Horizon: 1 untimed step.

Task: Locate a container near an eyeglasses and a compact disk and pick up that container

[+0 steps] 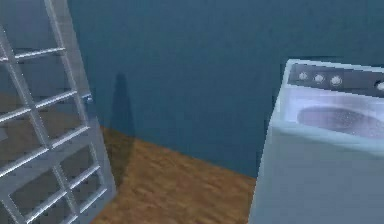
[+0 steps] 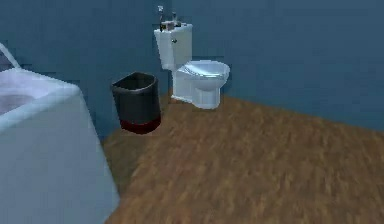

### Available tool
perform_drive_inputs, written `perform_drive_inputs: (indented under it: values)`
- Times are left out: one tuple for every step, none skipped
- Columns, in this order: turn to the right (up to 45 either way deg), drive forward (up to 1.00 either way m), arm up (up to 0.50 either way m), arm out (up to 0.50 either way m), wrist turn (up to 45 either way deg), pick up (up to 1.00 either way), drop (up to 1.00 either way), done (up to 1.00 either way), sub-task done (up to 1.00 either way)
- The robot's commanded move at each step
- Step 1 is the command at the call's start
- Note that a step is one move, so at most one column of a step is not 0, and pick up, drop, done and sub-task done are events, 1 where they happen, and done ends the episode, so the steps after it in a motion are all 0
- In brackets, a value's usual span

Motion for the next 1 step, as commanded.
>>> perform_drive_inputs:
  values:
    - [0.0, 0.30, 0.00, 0.00, 0.0, 0.00, 0.00, 0.00, 0.00]
